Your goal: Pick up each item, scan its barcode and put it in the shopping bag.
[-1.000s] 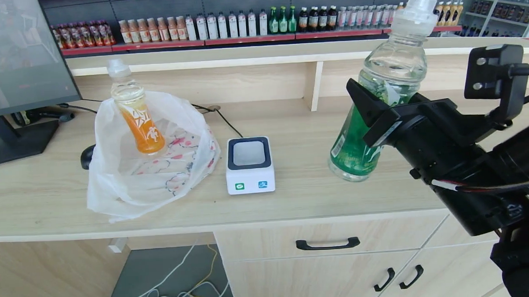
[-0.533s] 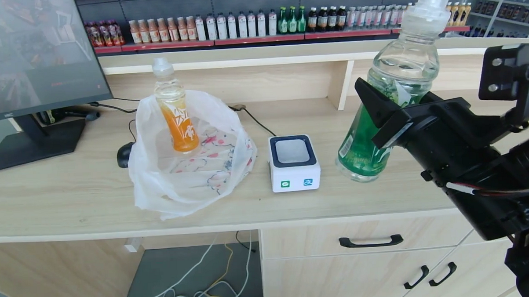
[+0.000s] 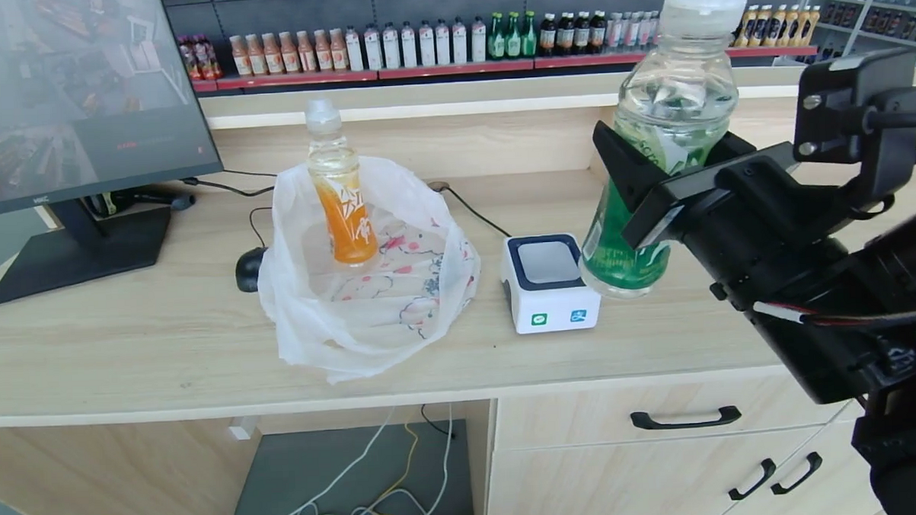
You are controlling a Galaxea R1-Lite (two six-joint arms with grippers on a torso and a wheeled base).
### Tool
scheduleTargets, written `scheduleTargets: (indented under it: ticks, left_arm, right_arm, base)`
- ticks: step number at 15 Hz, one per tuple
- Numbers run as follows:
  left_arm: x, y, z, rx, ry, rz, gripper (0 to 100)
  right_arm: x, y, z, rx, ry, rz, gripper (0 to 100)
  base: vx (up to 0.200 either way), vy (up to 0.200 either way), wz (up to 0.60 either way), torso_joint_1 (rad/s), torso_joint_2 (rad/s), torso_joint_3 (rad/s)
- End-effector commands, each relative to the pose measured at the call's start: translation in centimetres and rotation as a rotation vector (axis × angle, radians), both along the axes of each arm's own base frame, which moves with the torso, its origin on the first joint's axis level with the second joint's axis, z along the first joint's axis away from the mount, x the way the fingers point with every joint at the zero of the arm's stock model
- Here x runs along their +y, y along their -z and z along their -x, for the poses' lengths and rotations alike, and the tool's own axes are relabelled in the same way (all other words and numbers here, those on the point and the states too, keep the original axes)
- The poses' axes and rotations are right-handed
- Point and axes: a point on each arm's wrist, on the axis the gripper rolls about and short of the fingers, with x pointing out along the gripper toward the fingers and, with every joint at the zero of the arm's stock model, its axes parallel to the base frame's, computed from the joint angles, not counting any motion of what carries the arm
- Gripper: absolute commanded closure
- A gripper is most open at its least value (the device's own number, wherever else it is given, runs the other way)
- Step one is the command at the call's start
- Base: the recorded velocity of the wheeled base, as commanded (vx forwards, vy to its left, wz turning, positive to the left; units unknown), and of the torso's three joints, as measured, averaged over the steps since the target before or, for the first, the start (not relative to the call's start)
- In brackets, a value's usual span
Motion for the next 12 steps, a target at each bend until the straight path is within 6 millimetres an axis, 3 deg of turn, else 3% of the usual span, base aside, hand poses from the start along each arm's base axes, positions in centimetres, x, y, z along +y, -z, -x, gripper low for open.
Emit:
scheduleTargets:
  ticks: [1,7,12]
  left_arm:
    - [0.0,0.0,0.0,-0.001,0.000,0.000,0]
    - [0.0,0.0,0.0,-0.001,0.000,0.000,0]
    - [0.0,0.0,0.0,-0.001,0.000,0.000,0]
  right_arm:
    - [2.1,0.2,-1.4,-0.031,0.025,0.060,100]
    - [4.1,0.8,-3.7,-0.099,0.151,0.228,100]
    - [3.7,1.3,-4.2,-0.246,0.158,0.465,100]
  base:
    - [0.000,0.000,0.00,0.000,0.00,0.000]
    - [0.000,0.000,0.00,0.000,0.00,0.000]
    - [0.000,0.000,0.00,0.000,0.00,0.000]
